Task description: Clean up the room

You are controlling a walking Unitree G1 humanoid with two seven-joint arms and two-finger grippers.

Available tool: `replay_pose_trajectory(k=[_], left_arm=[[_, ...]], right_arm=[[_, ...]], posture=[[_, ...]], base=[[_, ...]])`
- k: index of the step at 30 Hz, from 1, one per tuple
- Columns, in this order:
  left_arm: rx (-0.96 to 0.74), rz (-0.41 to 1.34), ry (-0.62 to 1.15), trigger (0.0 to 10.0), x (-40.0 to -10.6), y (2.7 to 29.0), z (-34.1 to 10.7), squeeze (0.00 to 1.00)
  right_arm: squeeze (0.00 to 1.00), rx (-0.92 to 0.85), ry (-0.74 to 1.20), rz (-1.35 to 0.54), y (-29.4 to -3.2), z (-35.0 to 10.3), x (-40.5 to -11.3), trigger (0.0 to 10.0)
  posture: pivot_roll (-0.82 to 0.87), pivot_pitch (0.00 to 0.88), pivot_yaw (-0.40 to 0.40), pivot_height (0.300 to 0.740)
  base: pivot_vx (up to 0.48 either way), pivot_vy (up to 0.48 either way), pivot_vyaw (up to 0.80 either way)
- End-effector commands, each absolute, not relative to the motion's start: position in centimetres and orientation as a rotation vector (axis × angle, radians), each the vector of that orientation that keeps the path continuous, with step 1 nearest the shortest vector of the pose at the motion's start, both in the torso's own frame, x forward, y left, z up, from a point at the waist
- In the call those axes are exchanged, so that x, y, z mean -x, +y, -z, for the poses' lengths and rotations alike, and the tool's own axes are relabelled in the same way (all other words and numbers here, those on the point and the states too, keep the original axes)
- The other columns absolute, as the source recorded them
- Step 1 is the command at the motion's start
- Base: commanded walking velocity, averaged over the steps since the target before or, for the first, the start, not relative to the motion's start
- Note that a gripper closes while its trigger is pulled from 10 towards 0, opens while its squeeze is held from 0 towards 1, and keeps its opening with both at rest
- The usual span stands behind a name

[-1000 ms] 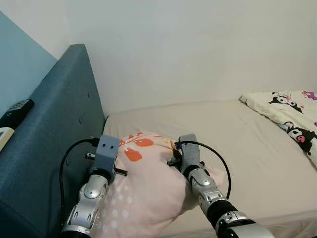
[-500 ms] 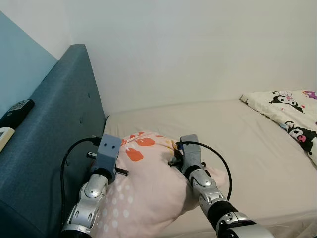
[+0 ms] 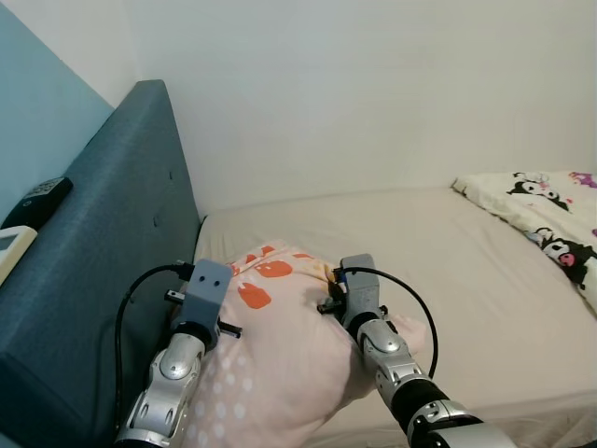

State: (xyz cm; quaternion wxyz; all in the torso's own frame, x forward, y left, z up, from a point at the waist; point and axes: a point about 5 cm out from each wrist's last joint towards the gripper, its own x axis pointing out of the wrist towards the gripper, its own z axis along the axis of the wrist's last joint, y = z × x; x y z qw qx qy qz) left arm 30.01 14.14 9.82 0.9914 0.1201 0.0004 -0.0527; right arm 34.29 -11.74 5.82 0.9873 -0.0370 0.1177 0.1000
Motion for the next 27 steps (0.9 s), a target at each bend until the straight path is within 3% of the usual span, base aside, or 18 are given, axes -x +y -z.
replay_pose_trajectory(k=[1, 27], left_arm=[[-0.257, 0.128, -0.103, 10.0, -30.28, 13.77, -11.65, 0.00], [-0.290, 0.238, -0.105, 10.0, -30.26, 12.89, -11.86, 0.00]], right_arm=[[0.00, 0.069, 0.204, -0.205, -11.42, -6.27, -34.47, 10.0], [0.00, 0.065, 0.179, -0.172, -11.78, -6.46, -34.47, 10.0]], posture=[[-0.05, 0.000, 0.027, 0.660], [-0.03, 0.000, 0.049, 0.640]], base=[[0.000, 0.000, 0.00], [0.000, 0.000, 0.00]])
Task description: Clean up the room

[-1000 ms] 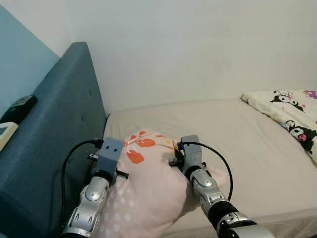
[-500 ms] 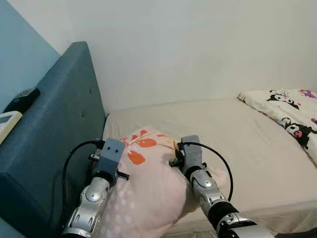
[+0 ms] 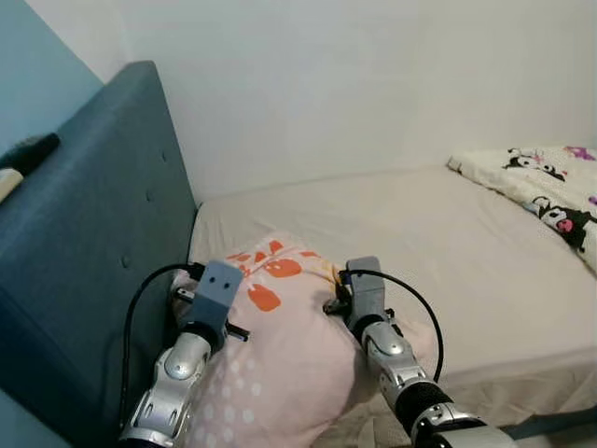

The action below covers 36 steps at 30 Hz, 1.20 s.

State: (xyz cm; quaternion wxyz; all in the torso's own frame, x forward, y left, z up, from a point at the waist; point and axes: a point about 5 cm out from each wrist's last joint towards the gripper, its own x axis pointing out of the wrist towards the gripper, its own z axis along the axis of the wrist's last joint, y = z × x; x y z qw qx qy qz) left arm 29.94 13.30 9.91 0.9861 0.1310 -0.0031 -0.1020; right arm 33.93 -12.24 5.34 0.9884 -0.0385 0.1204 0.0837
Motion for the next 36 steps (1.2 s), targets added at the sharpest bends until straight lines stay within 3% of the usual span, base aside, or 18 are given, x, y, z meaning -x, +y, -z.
replay_pose_trajectory(k=[1, 6, 9, 15, 17, 25, 36], left_arm=[[-0.294, 0.247, -0.105, 10.0, -30.3, 12.9, -11.9, 0.00], [-0.330, 0.268, -0.118, 10.0, -30.8, 13.3, -12.7, 0.00], [-0.364, 0.266, -0.133, 10.0, -31.4, 13.9, -13.7, 0.00], [-0.385, 0.277, -0.142, 10.0, -31.6, 14.2, -14.2, 0.00], [-0.411, 0.291, -0.150, 10.0, -32.0, 14.6, -15.0, 0.00], [-0.447, 0.301, -0.169, 10.0, -33.1, 15.3, -16.5, 0.00], [-0.445, 0.312, -0.189, 10.0, -33.4, 14.7, -16.9, 0.00]], right_arm=[[0.00, 0.064, 0.169, -0.170, -11.8, -6.7, -34.6, 10.0], [0.00, 0.072, 0.107, -0.148, -11.9, -8.5, -35.7, 10.0], [0.00, 0.082, 0.057, -0.137, -11.9, -10.0, -36.5, 10.0], [0.00, 0.094, 0.031, -0.135, -11.8, -10.7, -36.9, 10.0], [0.00, 0.132, -0.019, -0.132, -11.7, -12.3, -37.6, 10.0], [0.00, 0.168, -0.124, -0.078, -11.9, -16.6, -39.5, 10.0], [0.00, 0.142, 0.010, -0.036, -11.7, -12.7, -38.2, 10.0]], posture=[[-0.03, 0.000, 0.049, 0.640], [-0.02, 0.000, 0.052, 0.640], [-0.01, 0.053, 0.060, 0.640], [0.00, 0.078, 0.061, 0.640], [0.01, 0.132, 0.066, 0.640], [0.01, 0.170, 0.060, 0.640], [0.01, 0.171, 0.062, 0.615]], base=[[0.000, 0.000, 0.00], [0.000, 0.000, 0.00], [0.000, 0.000, 0.00], [0.000, 0.000, 0.00], [0.000, 0.000, 0.00], [0.000, 0.000, 0.00], [0.000, 0.000, 0.00]])
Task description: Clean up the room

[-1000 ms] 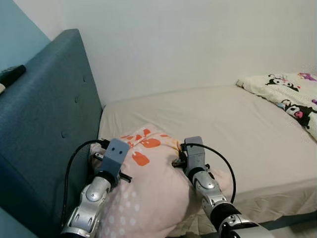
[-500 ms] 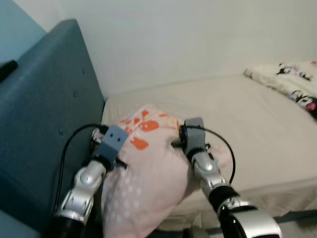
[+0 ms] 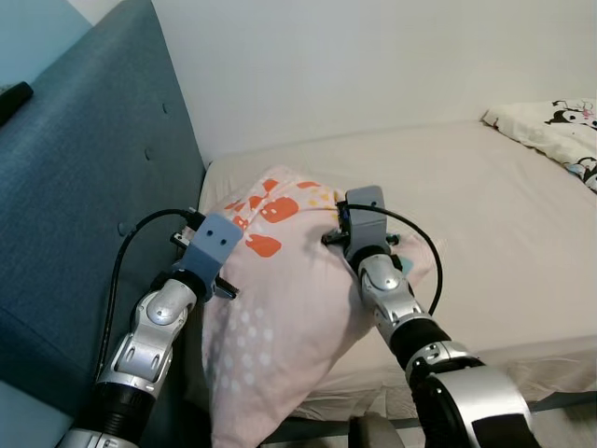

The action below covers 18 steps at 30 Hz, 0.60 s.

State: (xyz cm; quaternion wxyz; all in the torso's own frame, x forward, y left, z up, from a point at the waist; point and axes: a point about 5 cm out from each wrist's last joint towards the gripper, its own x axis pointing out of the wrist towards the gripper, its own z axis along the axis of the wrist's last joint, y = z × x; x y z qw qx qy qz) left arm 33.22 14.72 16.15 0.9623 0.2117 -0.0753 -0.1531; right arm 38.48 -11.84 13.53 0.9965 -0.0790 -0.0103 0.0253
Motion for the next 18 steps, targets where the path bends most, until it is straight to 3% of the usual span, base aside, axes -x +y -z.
replay_pose_trajectory(k=[1, 10, 18], left_arm=[[-0.442, 0.320, -0.188, 10.0, -33.4, 14.4, -16.8, 0.00], [-0.439, 0.373, -0.192, 10.0, -33.2, 12.0, -16.0, 0.00], [-0.425, 0.383, -0.172, 10.0, -32.8, 11.3, -15.2, 0.00]], right_arm=[[0.00, 0.130, 0.029, -0.028, -11.7, -12.0, -37.9, 10.0], [0.00, 0.059, 0.166, 0.022, -12.5, -8.2, -36.0, 10.0], [0.00, 0.039, 0.189, 0.008, -12.7, -7.7, -35.7, 10.0]], posture=[[0.01, 0.169, 0.063, 0.615], [0.01, 0.165, 0.074, 0.615], [0.01, 0.167, 0.075, 0.600]], base=[[0.000, 0.000, 0.00], [0.000, 0.000, 0.00], [0.000, 0.000, 0.00]])
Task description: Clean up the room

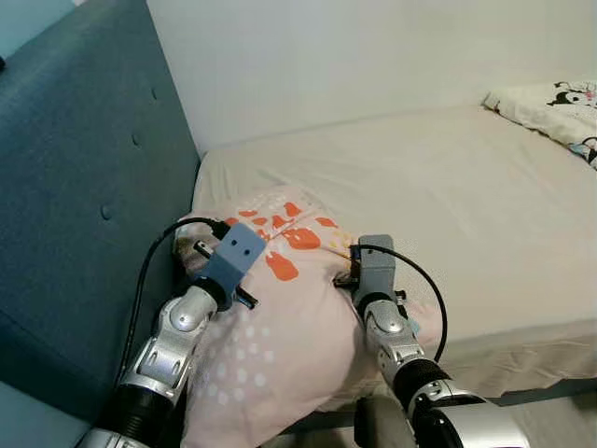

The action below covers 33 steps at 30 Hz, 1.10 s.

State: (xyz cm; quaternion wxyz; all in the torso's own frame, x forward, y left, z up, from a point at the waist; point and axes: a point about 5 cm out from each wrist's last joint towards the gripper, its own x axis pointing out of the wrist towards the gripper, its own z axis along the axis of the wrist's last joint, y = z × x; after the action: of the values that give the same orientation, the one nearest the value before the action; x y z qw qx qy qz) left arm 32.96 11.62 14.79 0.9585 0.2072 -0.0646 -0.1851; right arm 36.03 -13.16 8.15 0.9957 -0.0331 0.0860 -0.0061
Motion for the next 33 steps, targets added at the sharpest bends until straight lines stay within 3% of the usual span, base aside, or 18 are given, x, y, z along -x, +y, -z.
replay_pose_trajectory(k=[1, 14, 23, 26, 33], left_arm=[[-0.425, 0.383, -0.172, 10.0, -32.8, 11.3, -15.2, 0.00], [-0.453, 0.336, -0.302, 10.0, -35.1, 11.8, -19.4, 0.00], [-0.537, 0.289, -0.383, 10.0, -35.9, 13.8, -23.1, 0.00], [-0.572, 0.246, -0.390, 10.0, -35.6, 15.6, -23.6, 0.00], [-0.597, 0.223, -0.381, 10.0, -34.9, 16.9, -23.3, 0.00]], right_arm=[[0.00, 0.039, 0.189, 0.008, -12.7, -7.7, -35.7, 10.0], [0.00, 0.006, 0.164, -0.025, -10.8, -9.2, -36.6, 10.0], [0.00, -0.031, 0.142, -0.213, -5.3, -12.3, -37.7, 10.0], [0.00, 0.010, 0.109, -0.308, -3.0, -13.3, -37.6, 10.0], [0.00, 0.051, 0.094, -0.379, -1.6, -13.8, -37.4, 10.0]], posture=[[0.01, 0.167, 0.075, 0.600], [0.03, 0.176, 0.075, 0.576], [0.04, 0.161, 0.067, 0.576], [0.04, 0.159, 0.053, 0.576], [0.06, 0.166, 0.046, 0.576]], base=[[0.000, 0.000, 0.00], [0.000, 0.000, 0.00], [0.000, 0.000, 0.00], [0.000, 0.000, 0.00], [0.000, 0.000, 0.00]])
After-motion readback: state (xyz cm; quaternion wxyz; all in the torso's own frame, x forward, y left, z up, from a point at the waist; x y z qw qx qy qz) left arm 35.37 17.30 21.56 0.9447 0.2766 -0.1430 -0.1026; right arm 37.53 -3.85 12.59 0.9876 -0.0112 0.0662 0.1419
